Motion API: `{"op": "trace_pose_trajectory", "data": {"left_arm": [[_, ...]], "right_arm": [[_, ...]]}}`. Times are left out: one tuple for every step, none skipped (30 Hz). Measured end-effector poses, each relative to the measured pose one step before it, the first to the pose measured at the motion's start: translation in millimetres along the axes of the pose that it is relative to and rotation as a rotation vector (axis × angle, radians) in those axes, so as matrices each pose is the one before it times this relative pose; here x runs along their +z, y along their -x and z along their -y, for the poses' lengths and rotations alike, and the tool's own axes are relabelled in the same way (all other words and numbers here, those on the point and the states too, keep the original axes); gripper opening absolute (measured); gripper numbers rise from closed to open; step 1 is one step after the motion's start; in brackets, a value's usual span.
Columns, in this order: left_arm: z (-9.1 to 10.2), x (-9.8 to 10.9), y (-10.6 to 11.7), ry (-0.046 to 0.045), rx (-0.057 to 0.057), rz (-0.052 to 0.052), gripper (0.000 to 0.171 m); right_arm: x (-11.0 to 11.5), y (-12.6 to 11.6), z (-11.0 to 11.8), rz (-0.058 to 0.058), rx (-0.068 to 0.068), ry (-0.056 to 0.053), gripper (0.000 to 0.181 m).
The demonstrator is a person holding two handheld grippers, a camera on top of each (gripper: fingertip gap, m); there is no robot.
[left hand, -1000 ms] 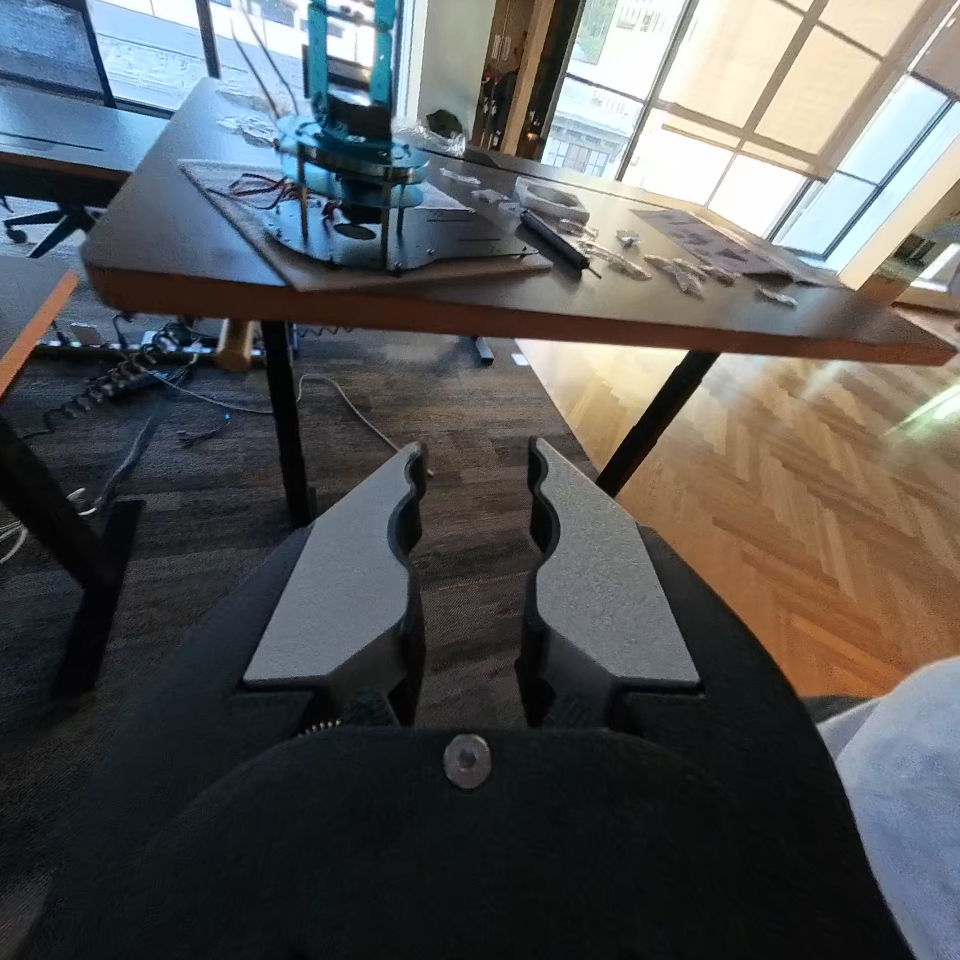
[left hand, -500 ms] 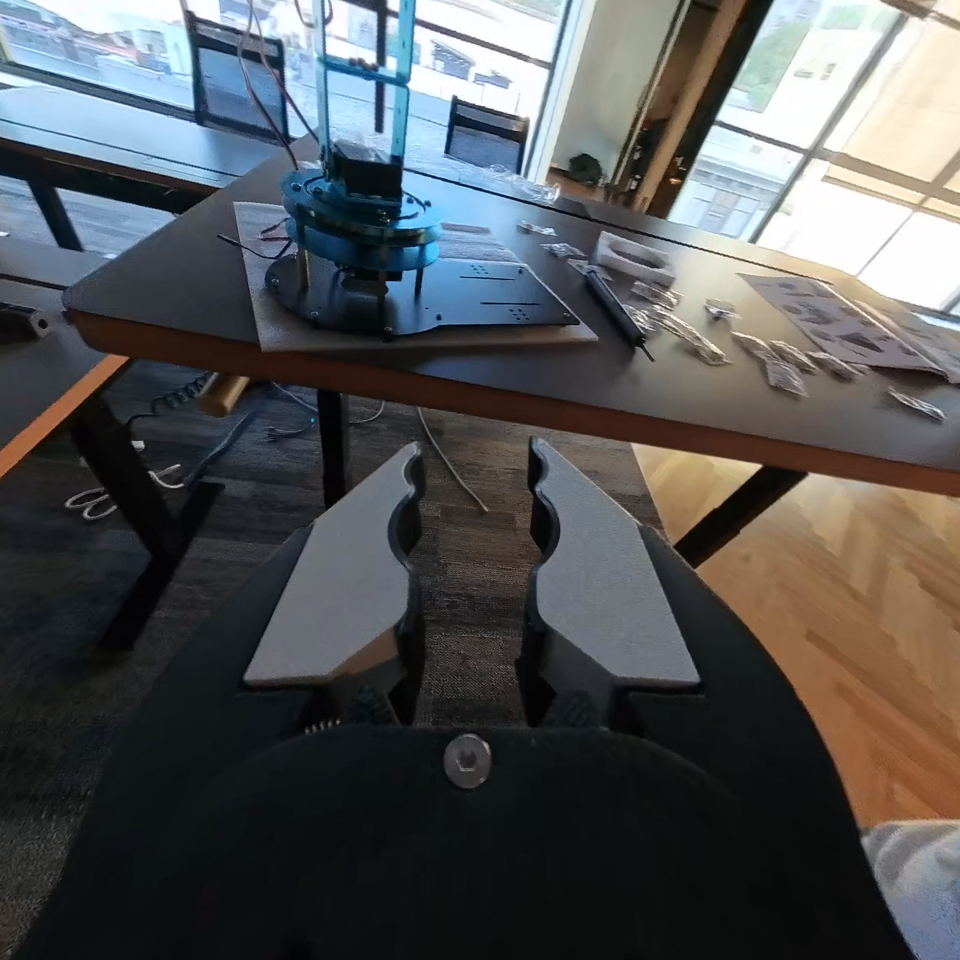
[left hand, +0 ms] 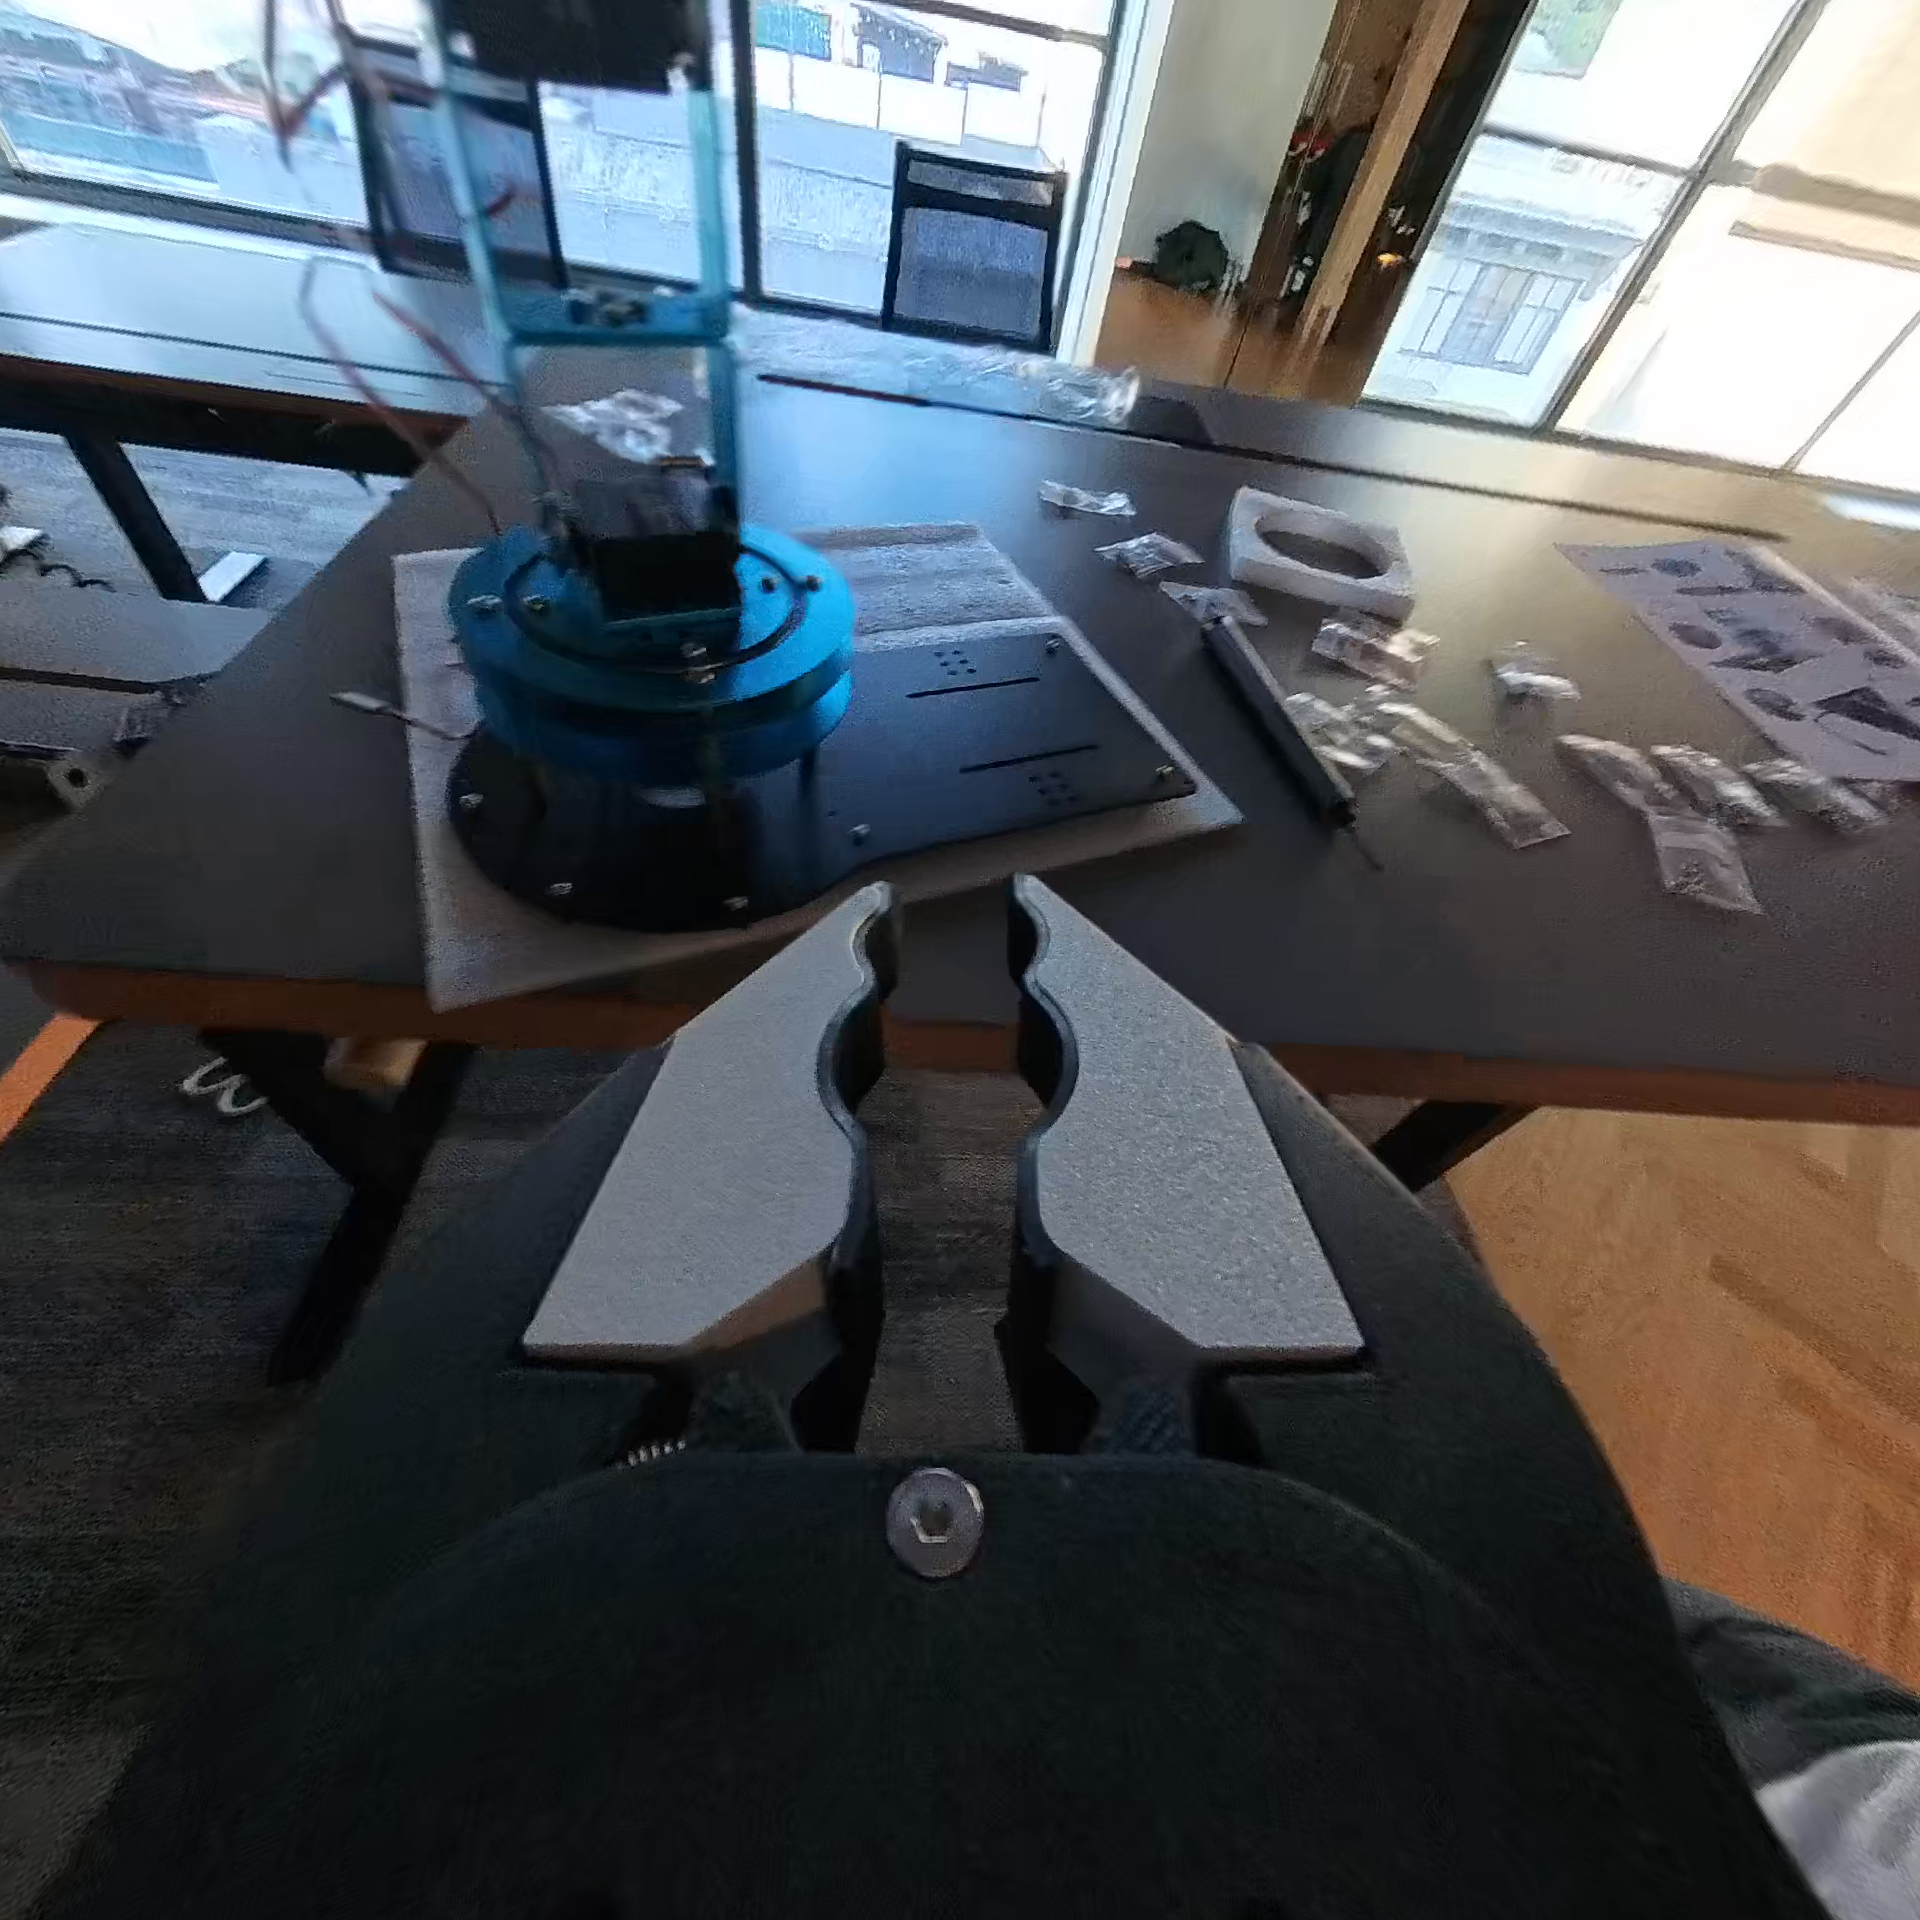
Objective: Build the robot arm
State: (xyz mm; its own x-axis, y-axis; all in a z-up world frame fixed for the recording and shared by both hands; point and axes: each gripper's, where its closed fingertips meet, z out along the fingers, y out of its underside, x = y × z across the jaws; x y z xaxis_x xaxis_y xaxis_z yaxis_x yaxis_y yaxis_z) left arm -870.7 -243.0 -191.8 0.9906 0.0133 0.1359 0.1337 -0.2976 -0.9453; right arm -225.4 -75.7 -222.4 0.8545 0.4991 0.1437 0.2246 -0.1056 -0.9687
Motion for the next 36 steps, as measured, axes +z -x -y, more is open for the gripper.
{"op": "trace_pose_trajectory", "data": {"left_arm": [[3.91,2.85,-10.14,-0.00645,-0.0114,-0.0146,0.018],[3.86,2.80,-10.44,-0.01057,-0.0058,-0.0120,0.017],[2.57,3.41,-9.18,-0.00319,-0.0011,-0.0038,0.017],[1.57,4.03,-8.60,0.00545,0.0008,-0.0002,0.017],[1.30,4.70,-8.58,0.00854,0.0011,0.0010,0.017],[1.57,4.72,-8.70,0.00667,0.0008,0.0053,0.017],[1.97,4.48,-9.09,0.00168,0.0000,0.0110,0.017],[1.75,4.11,-9.75,-0.00389,-0.0039,0.0156,0.017],[1.20,3.97,-10.69,-0.00759,-0.0095,0.0161,0.017],[0.25,4.40,-11.63,-0.00724,-0.0122,0.0116,0.017],[-1.09,5.00,-11.75,-0.00133,-0.0103,0.0075,0.017],[-2.44,5.27,-10.71,0.00746,-0.0054,0.0077,0.017],[-3.05,5.38,-9.08,0.01350,-0.0018,0.0118,0.018],[-2.24,4.46,-7.74,0.01282,-0.0038,0.0156,0.018],[-0.72,3.28,-7.70,0.00741,-0.0093,0.0133,0.018],[0.36,1.82,-7.96,0.00286,-0.0137,0.0090,0.018],[0.87,0.53,-7.51,-0.00063,-0.0146,0.0086,0.018],[0.63,-0.42,-6.02,-0.00241,-0.0126,0.0114,0.018],[0.17,-1.11,-4.12,-0.00139,-0.0090,0.0172,0.017],[-0.61,-1.77,-2.04,0.00033,-0.0047,0.0234,0.016],[-1.26,-2.04,-0.80,0.00319,-0.0027,0.0246,0.015],[-2.00,-2.08,-0.84,0.00727,-0.0041,0.0195,0.015],[-2.25,-2.07,-1.57,0.00907,-0.0042,0.0121,0.015],[-1.93,-2.31,-1.51,0.00744,-0.0007,0.0096,0.015],[-1.63,-2.79,-0.86,0.00382,0.0032,0.0124,0.015],[-1.16,-3.10,-0.32,-0.00121,0.0040,0.0143,0.015],[-0.98,-3.14,-0.26,-0.00608,0.0020,0.0124,0.014],[-1.61,-3.00,-0.14,-0.00720,-0.0015,0.0093,0.014],[-2.94,-2.32,0.24,-0.00277,-0.0063,0.0076,0.013],[-4.23,-1.82,0.72,0.00474,-0.0123,0.0060,0.013],[-4.66,-1.50,0.59,0.00917,-0.0157,0.0018,0.013],[-3.55,-1.70,0.72,0.00661,-0.0133,-0.0003,0.013],[-1.24,-2.16,1.45,-0.00006,-0.0069,0.0015,0.012],[1.23,-2.61,2.65,-0.00483,0.0008,0.0021,0.010],[3.56,-2.56,4.93,-0.00174,0.0128,0.0040,0.008],[5.52,-2.81,9.22,0.00720,0.0295,0.0140,0.006]], "right_arm": [[0.70,-4.19,-5.06,0.0038,0.0041,0.0277,0.021],[1.18,-6.15,-1.62,0.0017,0.0058,0.0126,0.021],[1.86,-6.52,1.91,0.0074,0.0068,-0.0038,0.021],[2.19,-6.36,4.57,0.0139,0.0060,-0.0147,0.021],[2.70,-6.24,5.80,0.0198,0.0000,-0.0178,0.021],[3.37,-6.78,5.75,0.0225,-0.0104,-0.0156,0.022],[4.43,-8.27,4.44,0.0214,-0.0160,-0.0093,0.022],[5.66,-8.69,2.78,0.0233,-0.0080,-0.0031,0.022],[6.69,-6.42,1.35,0.0386,0.0053,0.0017,0.023],[6.73,-4.25,-0.08,0.0517,0.0080,0.0079,0.025],[6.62,-4.82,-0.47,0.0435,0.0057,0.0081,0.026],[6.48,-6.25,0.09,0.0283,0.0064,0.0007,0.026],[6.82,-5.03,0.76,0.0295,0.0074,-0.0055,0.026],[7.50,-3.40,1.33,0.0350,0.0115,-0.0083,0.025],[7.95,-2.61,1.53,0.0328,0.0146,-0.0060,0.025],[8.45,-2.35,1.71,0.0255,0.0111,-0.0046,0.025],[8.88,-0.63,2.67,0.0251,0.0001,-0.0135,0.025],[8.89,1.75,3.26,0.0257,-0.0062,-0.0261,0.024],[8.24,3.01,4.22,0.0179,-0.0084,-0.0413,0.022],[7.45,4.79,4.11,0.0148,0.0007,-0.0478,0.020],[7.13,7.71,2.15,0.0277,0.0255,-0.0346,0.019],[6.13,10.60,-0.24,0.0466,0.0509,-0.0060,0.019],[4.00,11.94,-1.42,0.0546,0.0391,0.0048,0.018],[2.28,8.83,-1.77,0.0331,0.0019,-0.0039,0.017],[1.70,4.81,-5.35,0.0119,-0.0195,0.0236,0.017],[1.97,2.46,-6.56,0.0033,-0.0320,0.0343,0.017],[2.10,1.44,-5.78,0.0008,-0.0279,0.0320,0.016],[1.74,1.80,-2.52,0.0046,-0.0136,0.0155,0.016],[1.09,2.28,0.77,0.0115,-0.0032,-0.0042,0.014],[0.76,1.62,0.73,0.0119,0.0068,-0.0062,0.014],[0.53,0.16,0.04,0.0080,0.0133,-0.0014,0.012],[0.20,-1.57,-0.53,0.0002,0.0163,0.0031,0.011],[-0.20,-1.69,-0.06,0.0011,0.0185,-0.0011,0.011],[-0.81,-0.77,0.92,0.0048,0.0149,-0.0083,0.010],[-1.12,-0.82,1.41,0.0011,0.0094,-0.0119,0.010],[-0.94,-0.58,1.16,-0.0007,0.0050,-0.0095,0.010]]}}
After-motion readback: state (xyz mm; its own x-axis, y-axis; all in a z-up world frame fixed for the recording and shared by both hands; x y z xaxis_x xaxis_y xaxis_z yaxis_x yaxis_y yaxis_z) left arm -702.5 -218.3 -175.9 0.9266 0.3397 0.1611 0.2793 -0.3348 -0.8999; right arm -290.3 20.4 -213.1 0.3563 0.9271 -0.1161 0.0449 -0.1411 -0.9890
